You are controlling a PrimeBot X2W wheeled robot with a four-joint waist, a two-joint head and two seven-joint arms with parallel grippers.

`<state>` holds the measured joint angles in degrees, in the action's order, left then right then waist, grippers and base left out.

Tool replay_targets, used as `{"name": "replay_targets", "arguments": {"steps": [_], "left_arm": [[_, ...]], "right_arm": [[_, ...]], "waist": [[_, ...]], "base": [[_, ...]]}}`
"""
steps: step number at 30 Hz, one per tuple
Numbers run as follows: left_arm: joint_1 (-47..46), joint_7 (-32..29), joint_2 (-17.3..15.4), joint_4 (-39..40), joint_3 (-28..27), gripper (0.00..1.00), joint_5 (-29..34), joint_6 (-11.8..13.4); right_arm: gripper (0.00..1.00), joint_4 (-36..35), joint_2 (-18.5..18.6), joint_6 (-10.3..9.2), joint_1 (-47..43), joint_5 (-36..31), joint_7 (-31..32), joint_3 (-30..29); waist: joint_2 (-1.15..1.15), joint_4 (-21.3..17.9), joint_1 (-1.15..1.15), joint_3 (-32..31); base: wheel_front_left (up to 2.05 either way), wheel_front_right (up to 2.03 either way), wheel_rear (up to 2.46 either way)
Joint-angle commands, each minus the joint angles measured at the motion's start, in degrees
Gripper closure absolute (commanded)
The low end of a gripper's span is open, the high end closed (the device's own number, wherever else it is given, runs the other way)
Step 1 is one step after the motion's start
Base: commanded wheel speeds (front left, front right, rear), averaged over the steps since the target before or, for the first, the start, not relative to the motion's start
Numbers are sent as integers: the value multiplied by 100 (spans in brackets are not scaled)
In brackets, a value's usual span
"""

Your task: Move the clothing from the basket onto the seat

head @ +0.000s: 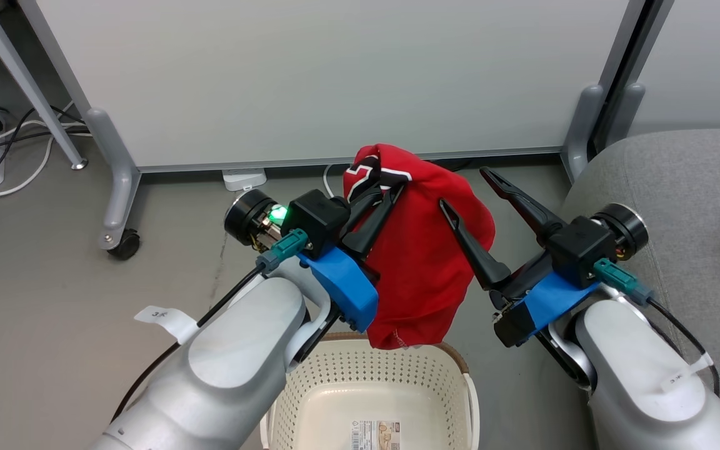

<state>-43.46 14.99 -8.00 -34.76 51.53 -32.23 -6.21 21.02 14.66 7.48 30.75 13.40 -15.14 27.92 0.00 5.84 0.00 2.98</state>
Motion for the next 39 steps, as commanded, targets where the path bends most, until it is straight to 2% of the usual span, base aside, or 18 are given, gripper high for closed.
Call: {"name": "replay_targets", "arguments": {"steps": [1, 11, 12, 13, 14, 20, 39], "left_arm": [[-81, 29, 36, 30, 10, 100, 34, -19], [-138, 29, 130, 58, 34, 100, 97, -64], [-138, 29, 133, 57, 33, 100, 103, -68], [-138, 29, 133, 57, 33, 100, 103, -68], [-135, 29, 137, 54, 33, 100, 109, -73], [-130, 29, 157, 30, 24, 100, 142, -82], [-125, 29, 164, -1, -40, 100, 211, -117]], "right_arm": [[0, 171, 29, 3, 173, 103, -1, 132], [0, 913, -144, 3, 416, 555, 0, 814], [56, 957, -169, 3, 428, 589, -1, 854], [56, 957, -169, 3, 428, 589, -1, 854], [100, 1003, -200, 3, 431, 607, -1, 904], [100, 1075, -331, 3, 457, 670, -1, 935], [100, 1018, -296, 3, 422, 652, -1, 815]], "waist": [[0, 32, 0, 24], [0, 94, 0, 66], [0, 94, 0, 66], [0, 94, 0, 66], [0, 92, 0, 62], [0, 87, 0, 58], [0, 97, 0, 94]], "base": [[0, 0, 0], [0, 0, 0], [0, 0, 0], [0, 0, 0], [0, 0, 0], [0, 0, 0], [0, 0, 0]]}}
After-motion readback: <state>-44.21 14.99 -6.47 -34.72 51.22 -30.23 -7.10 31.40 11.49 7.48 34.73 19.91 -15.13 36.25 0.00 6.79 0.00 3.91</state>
